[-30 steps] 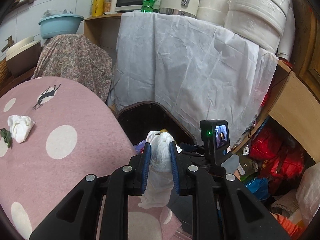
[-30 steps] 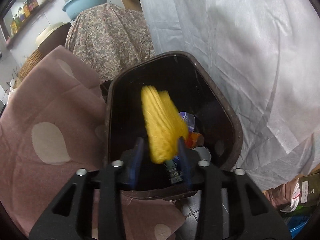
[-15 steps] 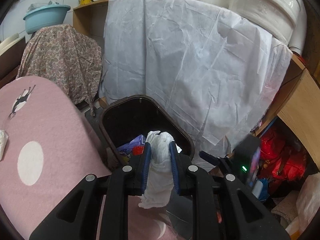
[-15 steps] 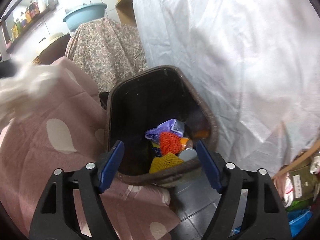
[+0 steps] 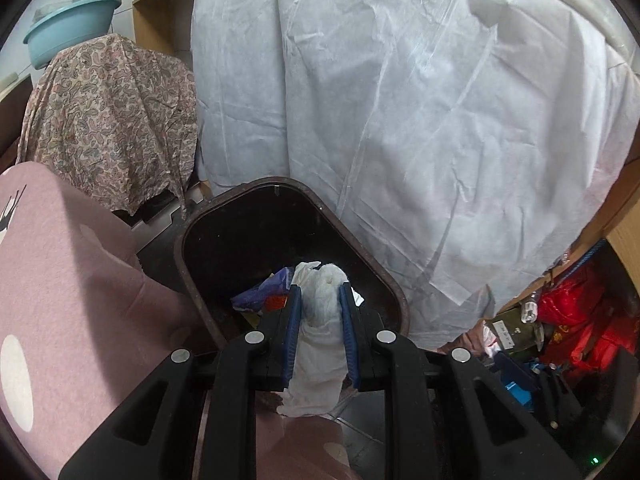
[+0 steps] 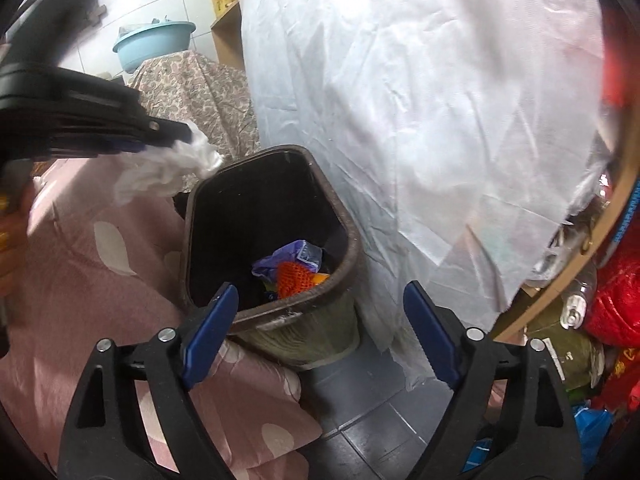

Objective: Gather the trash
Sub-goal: 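Move both tools back to the table toward the white tissue and green leaf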

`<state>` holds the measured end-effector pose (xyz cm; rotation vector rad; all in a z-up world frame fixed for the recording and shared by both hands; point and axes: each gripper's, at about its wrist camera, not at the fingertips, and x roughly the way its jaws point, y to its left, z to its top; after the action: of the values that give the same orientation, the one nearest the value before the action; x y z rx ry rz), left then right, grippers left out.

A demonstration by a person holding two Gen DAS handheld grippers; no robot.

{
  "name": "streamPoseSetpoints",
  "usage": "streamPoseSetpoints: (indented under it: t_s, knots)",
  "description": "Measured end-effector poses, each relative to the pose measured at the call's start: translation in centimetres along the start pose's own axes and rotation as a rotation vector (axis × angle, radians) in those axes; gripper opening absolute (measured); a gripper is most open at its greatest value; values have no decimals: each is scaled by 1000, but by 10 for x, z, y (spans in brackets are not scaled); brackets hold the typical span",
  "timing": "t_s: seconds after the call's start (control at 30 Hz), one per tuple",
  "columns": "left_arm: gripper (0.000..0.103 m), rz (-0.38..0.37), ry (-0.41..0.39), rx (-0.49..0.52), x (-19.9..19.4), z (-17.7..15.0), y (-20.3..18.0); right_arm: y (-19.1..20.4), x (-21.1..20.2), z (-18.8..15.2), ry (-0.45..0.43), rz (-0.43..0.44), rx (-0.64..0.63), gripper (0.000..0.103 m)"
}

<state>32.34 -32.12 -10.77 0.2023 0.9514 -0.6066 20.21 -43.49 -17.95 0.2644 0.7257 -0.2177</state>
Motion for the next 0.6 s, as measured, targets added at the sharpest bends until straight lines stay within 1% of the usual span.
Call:
streamPoseSetpoints:
  t_s: [0.13, 0.23, 0.33, 0.37, 0.4, 0.43, 0.5, 0.6]
  knots:
    - [21, 42, 3, 12, 13, 6, -1, -3, -5, -6, -8, 16, 23, 85]
    - [22, 51, 27, 11, 20, 9, -1, -1, -5, -8, -4, 22, 16, 85]
    - [28, 58, 31, 15, 19, 10, -2, 2, -8, -6, -13, 13, -1, 85]
    - [33, 56, 30, 17, 17, 9, -2, 2, -9, -5, -15, 15, 2, 85]
    - [40, 58, 28, 20, 16, 9, -3, 2, -10, -5, -16, 16, 3, 85]
    - [45, 60, 23, 23, 13, 9, -3, 2, -11, -3, -19, 19, 6, 85]
    - [61, 65, -2, 24, 5, 9, -4, 4, -13, -1, -24, 26, 6, 85]
    - [71, 67, -40, 20, -10, 9, -3, 8, -17, 2, -33, 30, -3, 85]
